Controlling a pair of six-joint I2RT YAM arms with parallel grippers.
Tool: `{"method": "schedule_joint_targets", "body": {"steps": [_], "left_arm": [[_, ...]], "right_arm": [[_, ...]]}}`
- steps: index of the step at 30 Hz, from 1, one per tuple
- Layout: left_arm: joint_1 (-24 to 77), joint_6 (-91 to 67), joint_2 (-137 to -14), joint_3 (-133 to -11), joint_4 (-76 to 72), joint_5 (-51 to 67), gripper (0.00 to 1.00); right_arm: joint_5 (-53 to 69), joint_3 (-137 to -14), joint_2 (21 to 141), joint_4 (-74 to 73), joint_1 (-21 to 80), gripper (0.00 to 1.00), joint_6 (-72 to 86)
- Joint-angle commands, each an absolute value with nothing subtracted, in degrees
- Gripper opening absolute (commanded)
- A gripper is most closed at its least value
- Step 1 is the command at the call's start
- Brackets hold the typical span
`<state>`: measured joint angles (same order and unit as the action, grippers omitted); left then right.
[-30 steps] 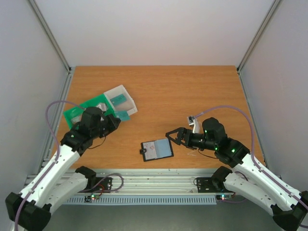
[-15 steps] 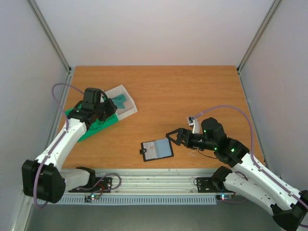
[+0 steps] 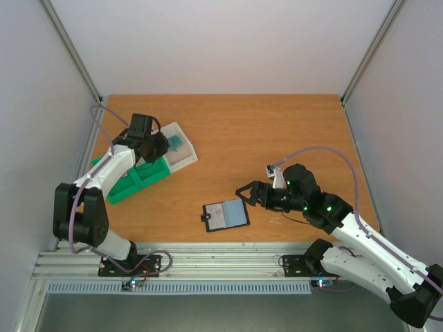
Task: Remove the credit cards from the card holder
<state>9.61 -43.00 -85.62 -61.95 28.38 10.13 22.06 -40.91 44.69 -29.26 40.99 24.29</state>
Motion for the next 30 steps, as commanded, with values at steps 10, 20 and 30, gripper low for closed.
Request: {"method": "schedule_joint_targets", "body": {"steps": [10,20,30], "left_arm": [[8.7,-40.3,-94.7,-68.7,24.2,6.5,0.00],[8.3,-41.1,-98.6,-70.0,22.3,6.4,0.00],[8.0,-40.7,-100.8,-71.2,21.7,4.8,0.00]], "right_arm": [[19.3,-44.4,46.2,-31.4,41.2,0.98,21.8],[17.8,-44.6,48.6,-31.4,41.2,0.98,21.8],[20.5,-44.5,50.4,-28.9,41.2,0.98,22.0]]}}
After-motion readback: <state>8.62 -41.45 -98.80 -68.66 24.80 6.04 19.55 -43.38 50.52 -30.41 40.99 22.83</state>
